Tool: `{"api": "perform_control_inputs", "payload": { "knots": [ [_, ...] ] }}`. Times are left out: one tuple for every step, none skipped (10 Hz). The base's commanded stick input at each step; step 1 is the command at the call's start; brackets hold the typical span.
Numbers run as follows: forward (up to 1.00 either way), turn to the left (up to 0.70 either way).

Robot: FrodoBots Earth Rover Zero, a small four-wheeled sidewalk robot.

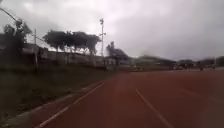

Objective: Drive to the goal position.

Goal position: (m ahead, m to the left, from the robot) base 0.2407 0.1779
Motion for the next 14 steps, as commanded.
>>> {"api": "perform_control_inputs", "payload": {
  "knots": [
    [0.5, 0.0],
    [0.5, 0.0],
    [0.5, 0.0],
    [0.5, 0.0],
    [0.5, 0.0],
    [0.5, 0.0],
    [0.5, 0.0],
    [0.5, 0.0],
    [0.5, 0.0],
    [0.5, 0.0],
    [0.5, 0.0],
    [0.5, 0.0],
    [0.5, 0.0],
    [0.5, 0.0]
  ]
}}
